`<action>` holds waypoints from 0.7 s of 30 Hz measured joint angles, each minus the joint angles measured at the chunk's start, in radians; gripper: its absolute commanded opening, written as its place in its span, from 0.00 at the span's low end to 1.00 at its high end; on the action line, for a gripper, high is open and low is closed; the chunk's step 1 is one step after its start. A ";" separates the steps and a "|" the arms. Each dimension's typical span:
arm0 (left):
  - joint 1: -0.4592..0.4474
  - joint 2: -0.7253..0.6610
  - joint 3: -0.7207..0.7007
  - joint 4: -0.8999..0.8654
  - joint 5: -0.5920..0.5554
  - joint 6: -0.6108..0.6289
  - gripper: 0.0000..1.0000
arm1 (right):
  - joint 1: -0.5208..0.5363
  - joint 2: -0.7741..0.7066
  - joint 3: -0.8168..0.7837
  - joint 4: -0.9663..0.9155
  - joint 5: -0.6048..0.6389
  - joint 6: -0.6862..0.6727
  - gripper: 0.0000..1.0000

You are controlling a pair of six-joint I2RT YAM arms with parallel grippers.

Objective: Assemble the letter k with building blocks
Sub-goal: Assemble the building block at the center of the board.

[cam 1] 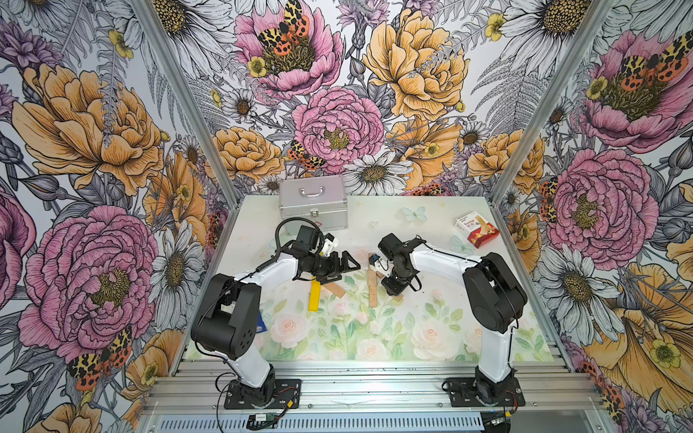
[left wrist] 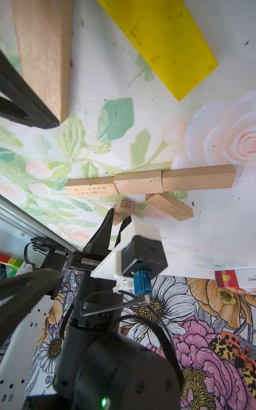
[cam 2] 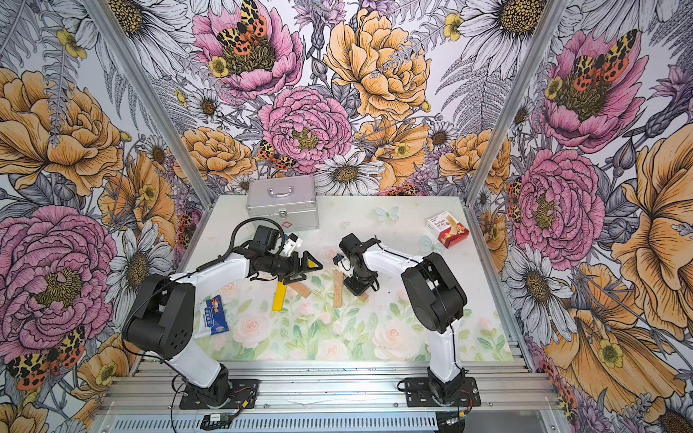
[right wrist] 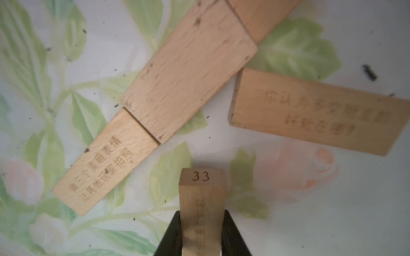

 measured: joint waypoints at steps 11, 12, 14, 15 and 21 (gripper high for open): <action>0.031 -0.047 -0.007 -0.013 0.015 0.007 0.99 | 0.000 0.019 0.037 -0.015 0.000 -0.017 0.03; 0.032 -0.048 -0.007 -0.015 0.015 0.008 0.99 | 0.000 0.024 0.038 -0.016 0.000 -0.019 0.03; 0.033 -0.052 -0.007 -0.018 0.015 0.008 0.99 | 0.000 0.031 0.041 -0.016 0.000 -0.020 0.03; 0.033 -0.053 -0.007 -0.018 0.015 0.008 0.99 | 0.000 0.032 0.041 -0.016 0.000 -0.020 0.03; 0.033 -0.063 -0.007 -0.022 0.015 0.011 0.99 | 0.005 0.039 0.051 -0.020 0.000 -0.020 0.03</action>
